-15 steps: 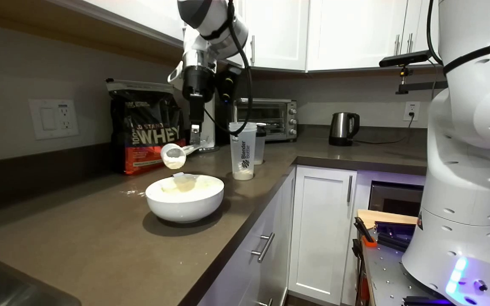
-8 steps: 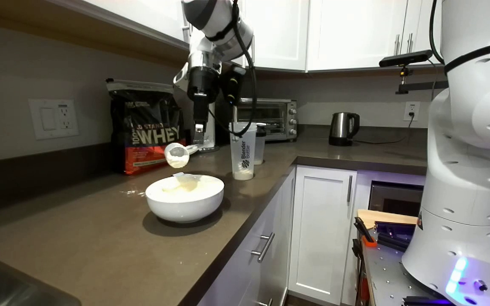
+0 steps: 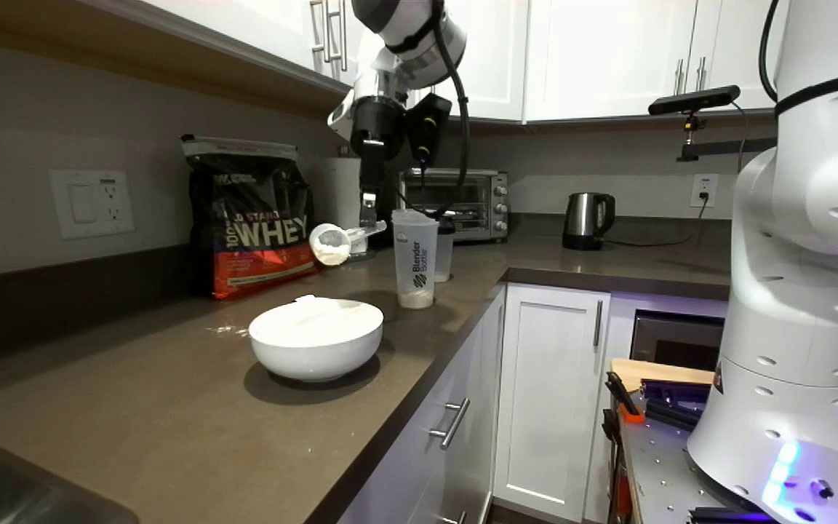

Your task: Scoop some powder and put it in the bottle

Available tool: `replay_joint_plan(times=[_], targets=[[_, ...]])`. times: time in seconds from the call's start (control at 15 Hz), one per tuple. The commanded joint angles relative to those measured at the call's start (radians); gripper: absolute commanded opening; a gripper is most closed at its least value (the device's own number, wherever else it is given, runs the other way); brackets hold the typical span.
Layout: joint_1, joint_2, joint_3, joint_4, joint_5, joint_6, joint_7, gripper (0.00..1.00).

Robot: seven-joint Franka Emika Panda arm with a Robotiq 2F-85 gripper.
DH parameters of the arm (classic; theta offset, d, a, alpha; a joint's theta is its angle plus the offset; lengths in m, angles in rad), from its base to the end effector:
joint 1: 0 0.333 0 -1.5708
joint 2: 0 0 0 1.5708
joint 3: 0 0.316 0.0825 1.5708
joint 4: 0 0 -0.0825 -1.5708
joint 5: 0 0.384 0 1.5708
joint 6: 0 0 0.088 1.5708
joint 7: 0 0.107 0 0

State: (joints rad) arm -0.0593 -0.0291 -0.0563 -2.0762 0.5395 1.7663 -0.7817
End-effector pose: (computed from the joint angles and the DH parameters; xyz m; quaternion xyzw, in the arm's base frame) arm 0.5147 -0.0145 0.4325 -0.9304 -0.2290 0.0121 0.2859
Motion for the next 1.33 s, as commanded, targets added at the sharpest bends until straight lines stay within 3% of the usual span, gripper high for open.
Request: replay_joint_plan(times=[0.0,0.8,1.27], targets=[[0.001,-0.08,-0.012,-0.076,0.026,0.024,-0.025,0.02],[0.017,-0.136,-0.027,-0.061,0.009,0.018,-0.011,0.02],[0.002,-0.131,-0.072,-0.021,0.002,0.037,0.001,0.02]])
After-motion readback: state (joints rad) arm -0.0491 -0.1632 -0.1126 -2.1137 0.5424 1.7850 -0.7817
